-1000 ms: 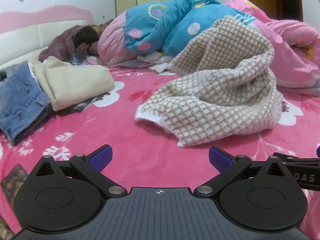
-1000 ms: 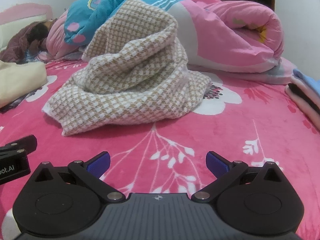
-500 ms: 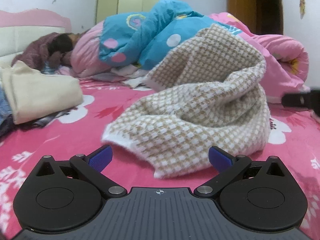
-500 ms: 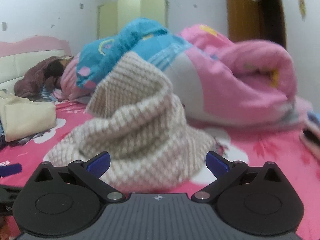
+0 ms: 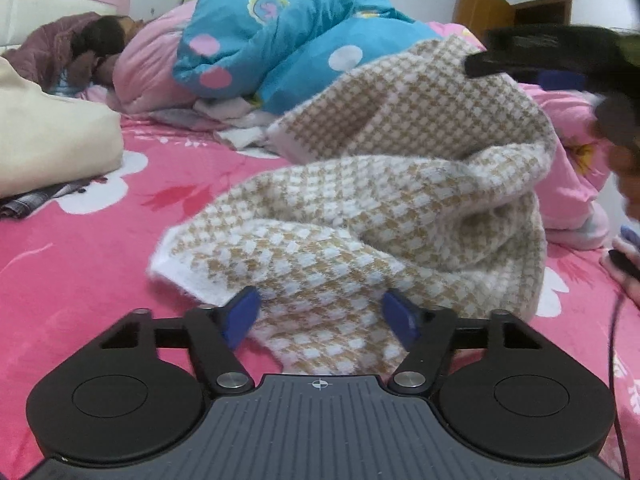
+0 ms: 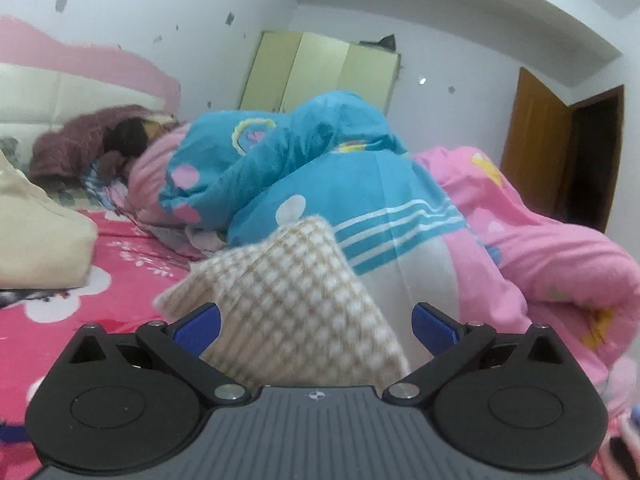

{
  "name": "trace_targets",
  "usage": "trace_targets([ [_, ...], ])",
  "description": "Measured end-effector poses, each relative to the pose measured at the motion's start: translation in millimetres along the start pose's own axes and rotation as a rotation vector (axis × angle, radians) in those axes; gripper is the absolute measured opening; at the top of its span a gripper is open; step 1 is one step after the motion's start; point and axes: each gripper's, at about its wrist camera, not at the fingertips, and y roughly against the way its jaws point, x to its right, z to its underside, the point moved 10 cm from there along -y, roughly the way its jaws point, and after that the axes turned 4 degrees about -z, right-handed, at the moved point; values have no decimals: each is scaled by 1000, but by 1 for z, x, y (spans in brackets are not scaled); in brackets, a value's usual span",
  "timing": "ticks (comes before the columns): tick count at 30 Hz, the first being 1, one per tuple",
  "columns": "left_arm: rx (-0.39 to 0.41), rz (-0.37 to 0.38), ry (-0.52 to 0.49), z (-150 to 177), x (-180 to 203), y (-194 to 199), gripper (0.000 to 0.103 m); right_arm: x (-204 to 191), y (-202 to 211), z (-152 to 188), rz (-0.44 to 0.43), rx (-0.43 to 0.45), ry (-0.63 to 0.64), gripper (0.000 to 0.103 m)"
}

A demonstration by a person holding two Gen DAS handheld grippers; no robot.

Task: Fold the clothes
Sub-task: 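Grasp the checked sweater edge with the right tool while the left tool grasps another edge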

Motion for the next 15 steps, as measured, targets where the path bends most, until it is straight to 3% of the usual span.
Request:
trace_targets([
  [4,-1,-12,-23,2,1,-1,54,3,-32,-15,-3,-32,14,97],
  [7,-4,-14,-21,2,0,-1,46,8,-45,-5,-41,-102,-38,70],
  [9,-3,-13,-23,2,0,0,43,10,-40,-1,-55,-108,-67,60],
  [11,-3,-12,-32,2,2,2,37,10,-29,0,-70,-104,-68,38],
  [13,-2,-9,-40,2,3,3,33,8,-15,2,-87,-99,-65,26],
  [15,-3,-2,-47,1,5,3,32,6,0,5,-102,-94,-60,23],
])
